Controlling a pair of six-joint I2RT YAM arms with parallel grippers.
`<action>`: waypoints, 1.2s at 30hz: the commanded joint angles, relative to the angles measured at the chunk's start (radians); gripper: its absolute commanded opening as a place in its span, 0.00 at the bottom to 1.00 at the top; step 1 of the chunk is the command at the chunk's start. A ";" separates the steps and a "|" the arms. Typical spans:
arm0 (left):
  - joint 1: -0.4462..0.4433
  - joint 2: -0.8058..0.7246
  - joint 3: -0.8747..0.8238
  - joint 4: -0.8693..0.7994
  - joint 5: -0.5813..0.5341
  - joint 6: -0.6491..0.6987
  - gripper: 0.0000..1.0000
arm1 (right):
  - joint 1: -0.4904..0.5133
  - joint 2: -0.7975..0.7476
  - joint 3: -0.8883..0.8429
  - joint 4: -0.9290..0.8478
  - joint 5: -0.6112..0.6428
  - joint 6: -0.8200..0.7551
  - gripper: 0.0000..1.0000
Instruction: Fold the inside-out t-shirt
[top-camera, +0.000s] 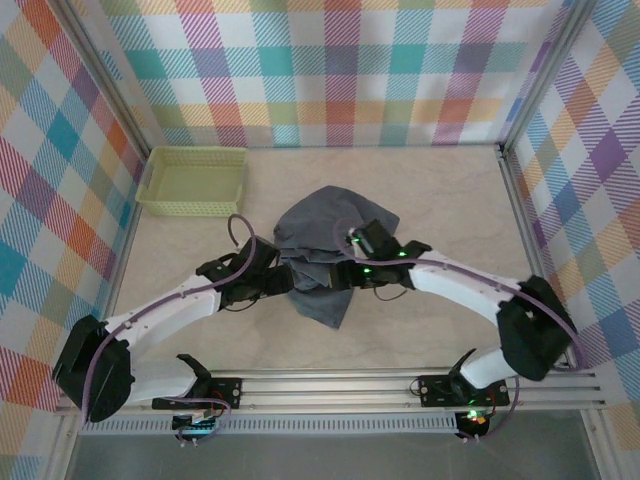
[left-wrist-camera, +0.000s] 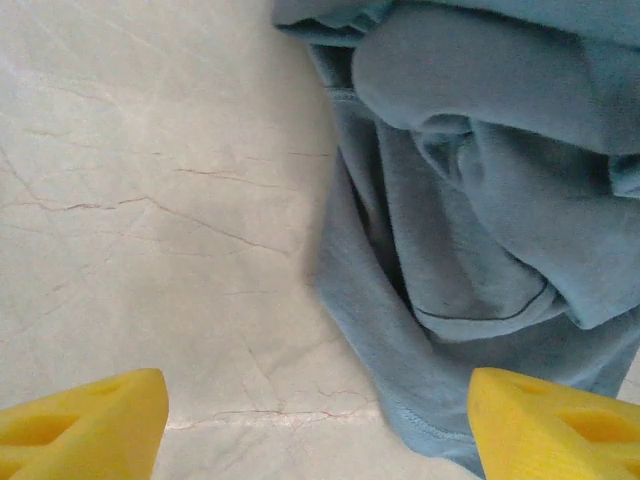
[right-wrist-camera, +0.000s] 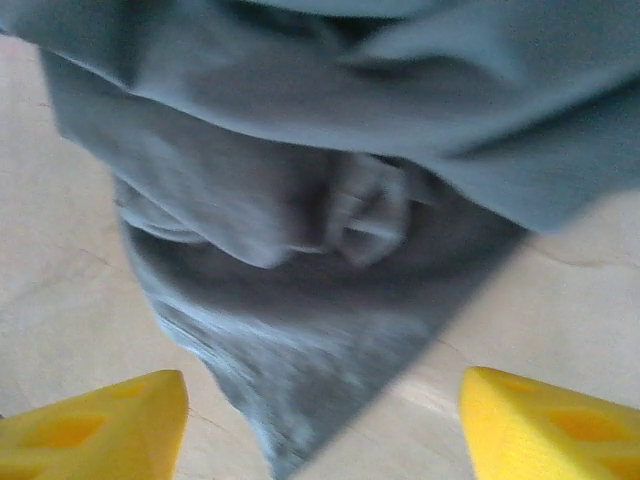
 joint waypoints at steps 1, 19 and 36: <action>0.025 -0.029 -0.018 0.065 -0.002 -0.027 0.79 | 0.052 0.092 0.089 0.039 0.032 -0.008 0.67; 0.032 0.144 -0.013 0.165 0.156 -0.011 0.73 | 0.067 0.126 0.218 -0.085 0.233 -0.052 0.00; -0.039 0.244 0.125 0.172 0.160 0.042 0.71 | 0.065 -0.383 0.310 -0.293 0.354 -0.096 0.00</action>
